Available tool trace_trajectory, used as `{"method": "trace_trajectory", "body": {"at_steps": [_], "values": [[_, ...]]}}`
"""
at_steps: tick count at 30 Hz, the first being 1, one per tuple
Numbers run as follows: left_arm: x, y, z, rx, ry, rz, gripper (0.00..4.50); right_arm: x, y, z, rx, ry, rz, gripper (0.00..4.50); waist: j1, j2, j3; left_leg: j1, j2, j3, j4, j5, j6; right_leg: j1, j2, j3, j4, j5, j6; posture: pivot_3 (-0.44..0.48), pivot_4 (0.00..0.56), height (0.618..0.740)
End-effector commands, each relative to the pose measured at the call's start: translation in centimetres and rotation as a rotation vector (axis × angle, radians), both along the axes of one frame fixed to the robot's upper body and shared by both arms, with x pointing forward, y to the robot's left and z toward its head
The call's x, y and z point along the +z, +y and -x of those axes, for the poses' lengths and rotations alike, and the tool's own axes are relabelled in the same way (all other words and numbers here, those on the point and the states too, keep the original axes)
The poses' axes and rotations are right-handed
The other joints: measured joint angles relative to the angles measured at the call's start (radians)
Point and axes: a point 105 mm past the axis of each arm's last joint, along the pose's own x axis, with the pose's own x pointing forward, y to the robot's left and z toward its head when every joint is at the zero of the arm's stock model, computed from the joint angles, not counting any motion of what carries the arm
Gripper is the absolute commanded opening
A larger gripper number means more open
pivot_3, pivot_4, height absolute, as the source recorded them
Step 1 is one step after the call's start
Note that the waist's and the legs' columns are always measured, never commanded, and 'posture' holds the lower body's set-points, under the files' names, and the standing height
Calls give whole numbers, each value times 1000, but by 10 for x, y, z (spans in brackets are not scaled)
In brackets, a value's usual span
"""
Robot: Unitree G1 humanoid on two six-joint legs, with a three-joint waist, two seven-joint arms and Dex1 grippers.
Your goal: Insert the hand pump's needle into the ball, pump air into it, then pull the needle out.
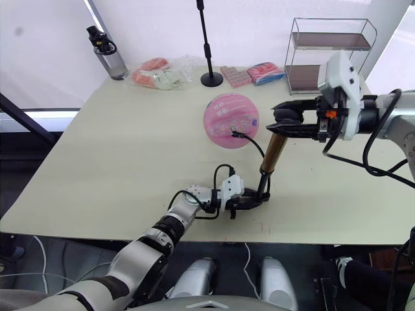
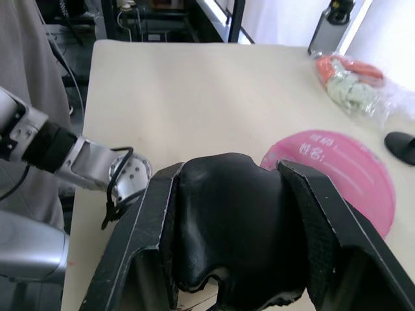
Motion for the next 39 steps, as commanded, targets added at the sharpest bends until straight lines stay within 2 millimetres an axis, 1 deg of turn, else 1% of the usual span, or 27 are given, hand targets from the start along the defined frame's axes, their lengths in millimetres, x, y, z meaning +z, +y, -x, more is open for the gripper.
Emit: {"method": "trace_trajectory", "body": {"at_steps": [1,3,5,7,9,11,12,13,15,17,19,22,24,28,29,30,32,35,39], "values": [[-58,36,29,38,198,-180,1087,42,-8,10,-17,-133,-49,1796,0,0,0,0,0,0,0,0,0,0,0,0,0,0,0,0,150,731],[-58,36,29,39,197,-180,1087,44,-7,11,-15,-133,-51,1796,0,0,1,0,0,0,0,0,0,0,0,0,0,0,0,0,150,731],[-58,36,29,40,197,-181,1087,40,-8,9,-19,-126,-43,1796,1,0,2,-1,0,0,0,0,0,0,0,0,0,0,0,0,150,731],[-58,36,29,39,197,-181,1087,34,-8,7,-24,-114,-27,1796,0,1,3,-1,0,0,0,0,0,0,0,0,0,0,0,0,150,731],[-58,36,29,41,197,-180,1087,21,-7,3,-34,-87,-3,1796,0,1,3,-1,0,0,0,0,0,0,0,0,0,0,0,0,150,731],[-58,36,29,41,196,-181,1087,1,-4,1,-28,-43,14,1796,0,0,2,0,0,0,0,0,0,0,0,0,0,0,0,0,150,731],[-58,36,30,41,196,-181,1087,-12,-3,1,-25,-26,39,1796,0,0,2,0,0,0,0,0,0,0,0,0,0,0,0,0,150,731],[-58,36,30,41,196,-181,1087,-31,-1,-2,-30,-1,62,1796,0,-2,0,0,0,0,0,0,0,0,0,0,0,0,0,0,150,731],[-58,37,30,42,195,-180,1087,-57,0,-5,-39,17,103,1796,-3,-3,-3,1,1,0,0,0,0,1,1,0,0,0,0,0,150,731],[-58,37,30,42,195,-180,1087,-71,0,-7,-49,12,125,1796,-6,-5,-4,3,1,1,0,0,0,3,1,0,0,0,0,0,150,731],[-59,37,30,44,195,-180,1087,-97,-1,-11,-72,31,147,1796,-7,-6,-5,5,1,2,0,0,0,4,1,1,0,0,0,0,150,731],[-59,39,30,48,196,-183,1087,-132,2,-12,-88,51,170,1796,-8,-13,-10,9,2,1,-2,0,0,7,1,1,0,0,0,0,150,731],[-59,40,30,48,195,-184,1087,-146,5,-10,-80,62,169,1796,-9,-14,-11,11,3,2,-2,0,0,7,2,1,0,0,0,0,150,731],[-59,40,29,52,195,-182,1087,-165,4,-11,-103,54,177,1796,-11,-15,-11,12,3,3,-2,0,0,8,2,3,1,0,0,0,150,731],[-59,40,29,52,195,-182,1087,-166,4,-11,-106,45,175,1796,-10,-15,-11,12,3,3,-2,0,0,8,2,3,1,0,0,0,150,731],[-59,40,29,53,195,-182,1087,-163,4,-11,-105,39,162,1796,-10,-15,-11,12,3,3,-2,0,0,8,2,3,1,0,0,0,150,731],[-59,40,29,53,196,-182,1087,-147,5,-12,-97,16,116,1796,-11,-13,-12,11,3,3,-2,0,0,8,2,3,1,0,0,0,150,731],[-59,40,29,50,195,-183,1087,-116,5,-15,-83,-24,58,1796,-11,-14,-12,12,3,5,-3,0,0,8,2,4,1,0,0,0,150,731],[-59,40,29,47,195,-183,1087,-66,5,-16,-70,-74,-17,1796,-9,-9,-5,10,3,5,-3,0,0,6,1,4,0,0,0,0,150,731]]}}
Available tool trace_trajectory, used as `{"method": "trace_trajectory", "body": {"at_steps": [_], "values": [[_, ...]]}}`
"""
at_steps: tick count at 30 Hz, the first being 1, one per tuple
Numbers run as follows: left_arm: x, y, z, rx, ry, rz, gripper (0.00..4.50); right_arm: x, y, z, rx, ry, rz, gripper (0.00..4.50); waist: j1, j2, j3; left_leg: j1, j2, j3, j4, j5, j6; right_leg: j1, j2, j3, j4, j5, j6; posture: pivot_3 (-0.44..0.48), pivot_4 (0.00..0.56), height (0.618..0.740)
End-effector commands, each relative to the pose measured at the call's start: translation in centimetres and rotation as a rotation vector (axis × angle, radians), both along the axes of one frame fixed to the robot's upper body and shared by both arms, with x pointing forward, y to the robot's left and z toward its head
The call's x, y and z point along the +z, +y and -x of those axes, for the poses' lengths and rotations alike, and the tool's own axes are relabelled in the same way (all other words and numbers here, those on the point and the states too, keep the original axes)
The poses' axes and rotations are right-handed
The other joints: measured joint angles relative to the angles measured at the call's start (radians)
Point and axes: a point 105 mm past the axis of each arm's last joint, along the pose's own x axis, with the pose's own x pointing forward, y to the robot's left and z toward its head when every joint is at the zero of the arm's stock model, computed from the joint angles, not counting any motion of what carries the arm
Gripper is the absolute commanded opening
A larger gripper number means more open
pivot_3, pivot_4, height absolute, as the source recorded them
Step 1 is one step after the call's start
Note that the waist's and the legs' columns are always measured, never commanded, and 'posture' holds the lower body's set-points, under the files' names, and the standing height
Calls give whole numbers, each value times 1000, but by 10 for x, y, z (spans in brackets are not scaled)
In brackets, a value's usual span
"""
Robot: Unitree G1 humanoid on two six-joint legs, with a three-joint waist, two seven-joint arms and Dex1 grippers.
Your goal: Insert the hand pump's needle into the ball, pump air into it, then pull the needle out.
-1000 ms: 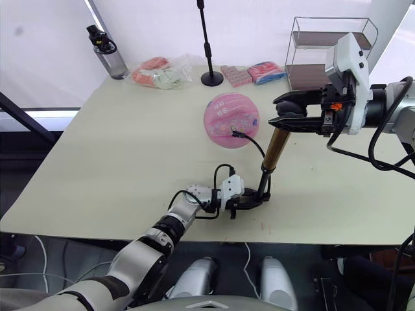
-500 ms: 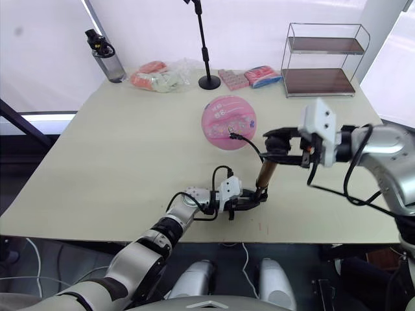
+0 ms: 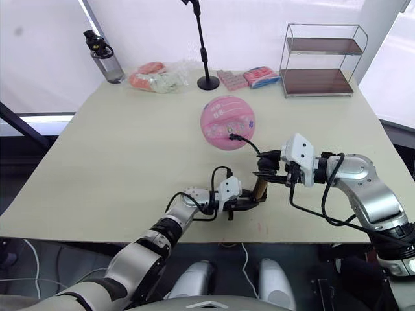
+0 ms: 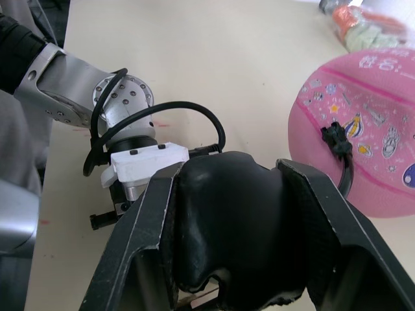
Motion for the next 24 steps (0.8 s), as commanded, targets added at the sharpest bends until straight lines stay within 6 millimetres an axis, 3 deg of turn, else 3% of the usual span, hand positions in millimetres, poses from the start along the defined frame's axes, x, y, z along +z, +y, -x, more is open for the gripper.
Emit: {"method": "trace_trajectory", "body": {"at_steps": [1,7,16,20,24], "values": [[-54,34,29,30,197,-169,1087,69,-12,-3,-23,-129,-67,1796,2,2,3,0,0,0,0,0,0,0,0,0,0,0,0,0,150,731],[-54,34,29,30,199,-168,1087,125,-22,3,-22,-149,-92,1796,5,6,9,-3,0,-1,0,0,0,-3,0,-1,0,0,0,0,150,731],[-54,33,29,30,199,-165,1087,175,-27,14,-26,-188,-133,1796,5,8,11,-6,0,-1,1,0,0,-5,0,-1,0,0,0,0,150,731],[-54,33,29,29,199,-164,1087,177,-25,16,-26,-190,-116,1796,7,9,11,-13,-1,0,2,0,0,-12,-1,0,0,0,0,0,150,731],[-54,31,29,29,198,-161,1087,142,-15,12,-16,-136,-25,1796,8,10,11,-13,-2,0,2,0,0,-13,-1,0,0,0,0,0,150,731]]}}
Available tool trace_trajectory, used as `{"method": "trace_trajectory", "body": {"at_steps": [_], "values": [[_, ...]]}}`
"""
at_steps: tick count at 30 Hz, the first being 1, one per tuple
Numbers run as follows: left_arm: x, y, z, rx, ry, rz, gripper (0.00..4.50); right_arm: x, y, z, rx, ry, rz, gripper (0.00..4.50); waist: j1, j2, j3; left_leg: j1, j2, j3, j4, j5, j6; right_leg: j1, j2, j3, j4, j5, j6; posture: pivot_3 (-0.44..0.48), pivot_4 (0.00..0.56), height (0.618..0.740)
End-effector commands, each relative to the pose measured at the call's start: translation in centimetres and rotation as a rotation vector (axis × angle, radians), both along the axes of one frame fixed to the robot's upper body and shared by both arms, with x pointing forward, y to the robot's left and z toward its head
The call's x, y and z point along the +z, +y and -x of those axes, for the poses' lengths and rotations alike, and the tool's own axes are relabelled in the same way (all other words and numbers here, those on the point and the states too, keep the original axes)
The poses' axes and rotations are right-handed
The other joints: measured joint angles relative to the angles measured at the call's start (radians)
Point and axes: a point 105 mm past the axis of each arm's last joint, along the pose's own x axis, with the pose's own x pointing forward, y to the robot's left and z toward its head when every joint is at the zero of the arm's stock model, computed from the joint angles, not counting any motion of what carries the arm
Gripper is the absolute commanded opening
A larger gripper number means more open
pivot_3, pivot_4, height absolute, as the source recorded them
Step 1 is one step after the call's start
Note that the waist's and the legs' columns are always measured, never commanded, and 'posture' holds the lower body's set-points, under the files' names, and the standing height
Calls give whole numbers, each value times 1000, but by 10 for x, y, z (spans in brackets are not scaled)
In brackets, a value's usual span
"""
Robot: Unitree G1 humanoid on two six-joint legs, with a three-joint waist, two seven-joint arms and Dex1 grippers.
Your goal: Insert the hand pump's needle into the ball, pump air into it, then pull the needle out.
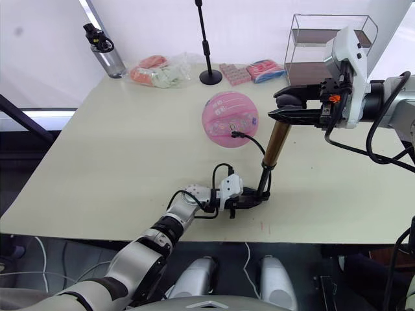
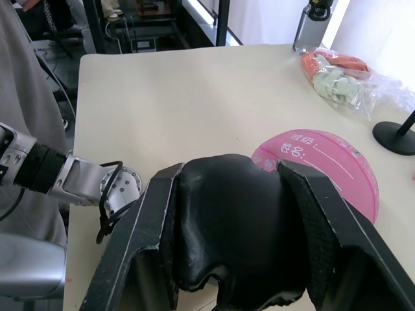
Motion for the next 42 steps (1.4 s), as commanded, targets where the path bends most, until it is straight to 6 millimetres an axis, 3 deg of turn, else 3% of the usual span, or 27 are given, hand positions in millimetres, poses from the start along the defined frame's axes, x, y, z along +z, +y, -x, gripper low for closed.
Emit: {"method": "trace_trajectory", "body": {"at_steps": [1,6,11,16,21,26,29,34,42], "values": [[-62,35,31,45,210,-187,1087,1,2,6,-8,-124,53,1796,0,0,0,0,0,0,0,0,0,0,0,0,0,0,0,0,150,731],[-61,34,30,46,208,-185,1087,-51,11,-1,-13,-99,116,1796,-7,-3,-7,5,1,1,-1,0,0,5,1,0,0,0,0,0,150,731],[-62,34,30,51,208,-184,1087,-105,21,1,-6,-27,131,1796,-18,-14,-15,17,4,1,-2,-1,-2,14,0,0,0,-2,-3,0,150,731],[-62,34,31,50,209,-183,1087,-149,23,2,-13,18,169,1796,-20,-11,-18,19,8,3,-2,-3,-5,16,0,1,0,-3,-4,0,150,731],[-61,33,30,48,206,-180,1087,-184,24,2,-27,62,193,1796,-19,-12,-19,20,8,3,-3,-1,-1,16,1,0,0,-1,-1,0,150,731],[-61,32,31,47,205,-178,1087,-198,21,1,-34,70,206,1796,-19,-13,-21,20,8,3,-3,-1,-1,16,1,0,0,-1,-1,0,150,731],[-61,32,31,48,205,-178,1087,-175,24,0,-15,51,122,1796,-19,-14,-21,20,8,3,-3,-1,-2,16,1,0,0,-2,-3,0,150,731],[-61,32,31,46,196,-174,1087,-98,21,-5,23,-50,17,1796,-16,-7,-12,18,7,3,-3,-1,-1,16,0,0,-1,-3,-4,0,150,731],[-54,24,31,14,168,-141,1087,-13,7,5,51,-130,-2,1796,1,3,-5,5,1,0,-2,0,0,4,-1,-2,-1,0,0,0,150,731]]}}
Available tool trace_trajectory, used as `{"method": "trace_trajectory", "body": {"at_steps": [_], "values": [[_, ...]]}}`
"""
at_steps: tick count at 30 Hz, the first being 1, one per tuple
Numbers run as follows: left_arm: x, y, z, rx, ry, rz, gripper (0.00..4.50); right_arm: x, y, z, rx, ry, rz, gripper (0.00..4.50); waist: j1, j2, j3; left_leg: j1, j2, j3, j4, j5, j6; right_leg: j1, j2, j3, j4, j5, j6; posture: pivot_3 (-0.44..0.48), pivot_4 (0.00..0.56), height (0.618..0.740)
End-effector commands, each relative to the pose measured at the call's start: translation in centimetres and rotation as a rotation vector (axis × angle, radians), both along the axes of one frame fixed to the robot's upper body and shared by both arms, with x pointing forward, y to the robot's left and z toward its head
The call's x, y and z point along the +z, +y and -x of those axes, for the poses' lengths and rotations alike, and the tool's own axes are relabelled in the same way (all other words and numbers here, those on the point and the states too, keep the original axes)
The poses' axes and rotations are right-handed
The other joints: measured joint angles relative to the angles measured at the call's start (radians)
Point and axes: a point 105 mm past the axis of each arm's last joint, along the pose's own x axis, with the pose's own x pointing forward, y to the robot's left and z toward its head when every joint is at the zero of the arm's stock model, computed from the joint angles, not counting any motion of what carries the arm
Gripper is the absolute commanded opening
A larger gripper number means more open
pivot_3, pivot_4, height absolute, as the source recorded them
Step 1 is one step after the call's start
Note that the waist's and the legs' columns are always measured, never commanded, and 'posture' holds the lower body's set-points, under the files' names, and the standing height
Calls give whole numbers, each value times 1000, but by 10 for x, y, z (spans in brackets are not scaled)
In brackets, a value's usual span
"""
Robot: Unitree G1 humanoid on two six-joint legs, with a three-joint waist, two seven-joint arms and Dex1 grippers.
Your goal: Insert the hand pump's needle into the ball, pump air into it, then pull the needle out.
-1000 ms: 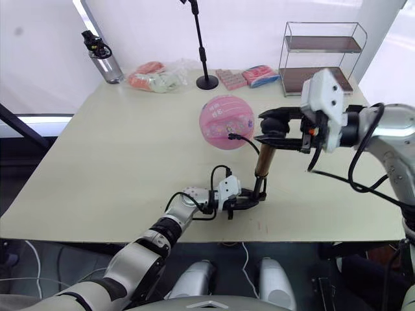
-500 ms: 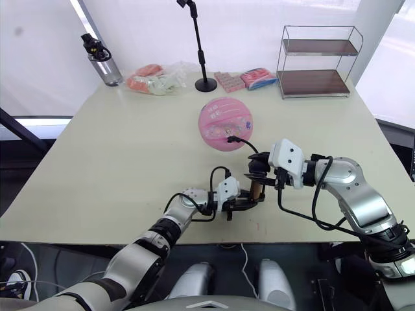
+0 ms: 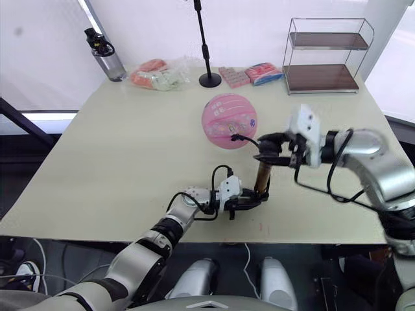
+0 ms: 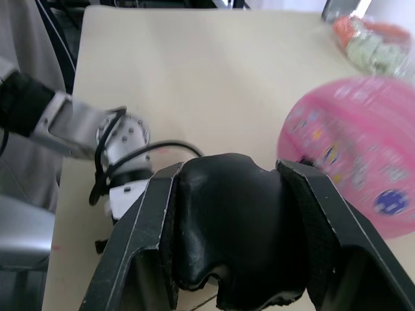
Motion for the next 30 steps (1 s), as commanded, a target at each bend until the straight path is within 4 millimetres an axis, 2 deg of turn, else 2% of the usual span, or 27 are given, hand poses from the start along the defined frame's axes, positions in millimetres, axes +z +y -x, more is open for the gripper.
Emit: {"method": "trace_trajectory", "body": {"at_steps": [1,8,12,17,21,23,26,30], "values": [[-51,23,29,2,162,-148,1087,57,-7,12,8,-139,-44,1796,0,1,1,-1,0,0,0,0,0,-1,0,0,0,0,0,0,150,731],[-49,17,27,5,149,-138,1087,97,-7,23,23,-190,-45,1796,2,3,4,-3,-1,0,1,0,0,-2,-1,-1,0,0,0,0,150,731],[-49,14,26,-4,121,-152,1087,97,-6,24,23,-183,-18,1796,6,2,6,-6,-2,0,1,0,0,-5,-2,-1,0,0,0,0,150,731],[-47,11,22,13,98,-153,1087,59,1,27,48,-90,46,1796,13,3,5,-5,-3,0,2,0,0,-4,-3,-1,0,0,1,0,150,731],[-49,7,22,21,88,-160,1087,11,10,28,51,-18,85,1796,16,1,1,-2,-2,-1,2,0,0,0,-3,-2,0,0,1,0,150,731],[-49,6,22,24,87,-160,1087,-6,11,28,44,-5,95,1796,14,2,-1,-1,-2,0,4,0,0,2,-3,-2,0,1,2,0,150,731],[-49,4,22,24,86,-161,1087,-43,8,24,14,-1,168,1796,14,1,-4,0,-2,0,4,0,0,2,-4,-2,0,1,2,0,150,731],[-50,2,22,24,90,-162,1087,-77,6,21,-16,10,200,1796,15,1,-7,1,-3,-1,5,0,0,6,-5,-3,0,0,3,0,150,731]]}}
